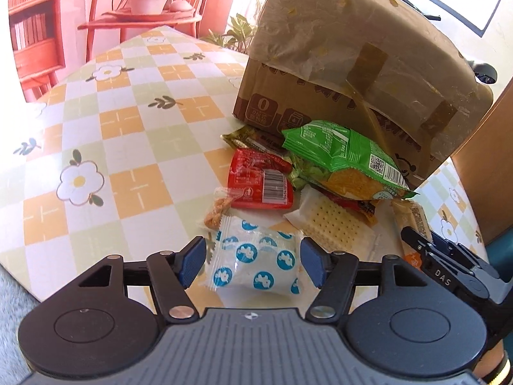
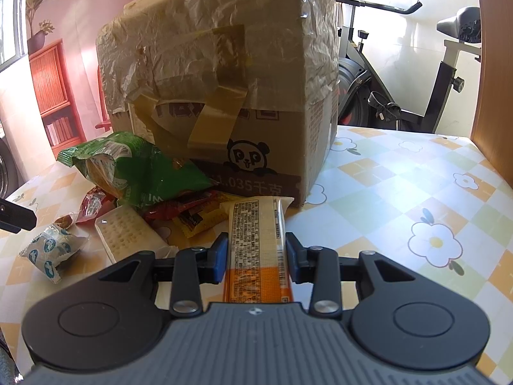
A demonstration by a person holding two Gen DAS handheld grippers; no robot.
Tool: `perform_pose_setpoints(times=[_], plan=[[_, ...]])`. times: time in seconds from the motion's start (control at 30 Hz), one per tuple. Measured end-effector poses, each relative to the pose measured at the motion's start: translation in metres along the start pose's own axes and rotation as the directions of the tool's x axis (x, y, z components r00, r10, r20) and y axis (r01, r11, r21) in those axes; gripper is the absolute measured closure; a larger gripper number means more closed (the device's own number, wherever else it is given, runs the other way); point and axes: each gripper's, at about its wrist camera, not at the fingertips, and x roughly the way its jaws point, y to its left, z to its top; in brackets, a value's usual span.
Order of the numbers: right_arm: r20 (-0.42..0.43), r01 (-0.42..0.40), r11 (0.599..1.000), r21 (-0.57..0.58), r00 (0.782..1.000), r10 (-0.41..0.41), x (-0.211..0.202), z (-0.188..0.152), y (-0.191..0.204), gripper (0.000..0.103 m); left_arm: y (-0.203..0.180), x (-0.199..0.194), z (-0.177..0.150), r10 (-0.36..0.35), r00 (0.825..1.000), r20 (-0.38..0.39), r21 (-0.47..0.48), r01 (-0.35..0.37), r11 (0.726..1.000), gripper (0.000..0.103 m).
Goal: Organize snacks
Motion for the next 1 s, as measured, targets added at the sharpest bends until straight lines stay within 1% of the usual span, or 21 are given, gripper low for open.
perform_pose_setpoints(times=[0.1,0.2,0.23,0.3,0.47,0.57,0.67,0.77,0.87,0.93,1.0], plan=[[0.0,0.001,1.0,-0.001,1.0,-0.001,0.0,0.0,0.0,0.065,0.001,0.0,-0.004,-0.05,0.997,-0.051,-0.037,0.048,0.998,0.036],[0.001,0.003,1.0,-0.004,1.0,-0.003,0.0,0.0,0.0,0.065,0.0,0.003,-0.006,-0.105,0.99,-0.091,-0.062,0.099,0.993,0.036],[0.001,0.003,1.0,-0.005,1.0,-0.003,0.0,-0.001,0.001,0.065,-0.001,0.006,-0.006,-0.109,0.989,-0.098,-0.066,0.103,0.993,0.036],[0.0,0.004,1.0,-0.007,1.0,-0.004,0.0,-0.001,0.001,0.065,-0.002,0.012,-0.005,-0.102,0.99,-0.1,-0.074,0.094,0.993,0.036],[-0.002,0.004,1.0,-0.011,1.0,-0.004,0.0,-0.001,0.002,0.065,0.0,0.022,0.005,-0.028,0.998,-0.05,-0.062,0.025,0.998,0.035],[-0.005,0.002,1.0,-0.011,1.0,-0.002,0.001,-0.001,0.002,0.065,0.005,0.031,0.015,0.006,0.999,-0.045,-0.052,-0.008,0.999,0.035],[-0.007,0.003,1.0,-0.011,1.0,-0.003,0.001,-0.001,0.002,0.065,0.005,0.04,0.017,0.046,0.998,-0.043,-0.016,-0.047,0.999,0.035],[-0.008,0.002,1.0,-0.011,1.0,-0.002,0.001,-0.001,0.001,0.065,-0.002,0.044,0.014,0.048,0.998,-0.04,0.032,-0.046,0.998,0.035],[-0.011,0.002,1.0,-0.012,1.0,-0.002,0.001,0.0,0.002,0.065,-0.009,0.042,0.011,0.017,1.0,-0.025,0.068,-0.015,0.998,0.034],[-0.012,0.001,1.0,-0.014,1.0,-0.001,0.001,-0.001,0.002,0.065,-0.01,0.039,0.011,0.006,1.0,-0.015,0.072,-0.005,0.997,0.034],[-0.011,0.0,1.0,-0.014,1.0,0.0,0.001,-0.001,0.002,0.065,-0.006,0.035,0.014,-0.001,1.0,-0.006,0.049,0.001,0.999,0.034]])
